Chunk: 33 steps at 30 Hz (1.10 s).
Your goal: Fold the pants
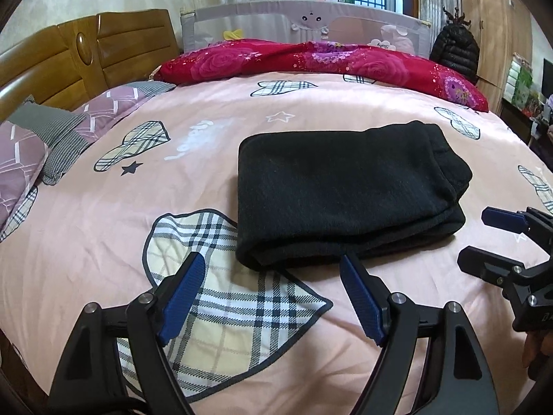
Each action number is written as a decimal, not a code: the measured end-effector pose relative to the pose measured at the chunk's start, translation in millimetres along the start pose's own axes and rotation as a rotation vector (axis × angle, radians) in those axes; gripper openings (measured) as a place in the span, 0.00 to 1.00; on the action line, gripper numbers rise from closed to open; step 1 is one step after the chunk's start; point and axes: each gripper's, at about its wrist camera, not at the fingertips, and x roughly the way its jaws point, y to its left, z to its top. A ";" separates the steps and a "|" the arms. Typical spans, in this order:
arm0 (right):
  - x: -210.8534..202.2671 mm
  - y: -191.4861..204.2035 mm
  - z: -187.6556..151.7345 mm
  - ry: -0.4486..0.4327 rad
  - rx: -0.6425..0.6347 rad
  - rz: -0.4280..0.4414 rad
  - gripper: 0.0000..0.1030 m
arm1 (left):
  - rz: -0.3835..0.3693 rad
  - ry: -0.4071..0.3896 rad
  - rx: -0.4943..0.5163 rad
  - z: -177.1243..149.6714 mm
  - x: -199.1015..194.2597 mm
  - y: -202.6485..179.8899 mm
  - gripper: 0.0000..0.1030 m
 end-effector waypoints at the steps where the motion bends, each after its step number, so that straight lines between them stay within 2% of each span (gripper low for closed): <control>1: 0.2 0.8 -1.0 -0.001 0.002 0.003 0.87 | -0.003 0.000 -0.004 -0.3 0.0 0.8 0.79; 12: -1.5 10.8 -6.3 -0.038 -0.005 -0.014 0.88 | 0.028 -0.018 0.013 -6.1 1.9 1.5 0.82; 17: -3.2 14.5 -9.1 -0.067 -0.019 -0.056 0.93 | 0.038 -0.015 0.015 -7.7 5.4 0.6 0.83; 33: 5.5 17.1 -16.1 -0.052 -0.005 -0.055 0.94 | 0.055 -0.009 0.018 -7.7 14.8 2.1 0.84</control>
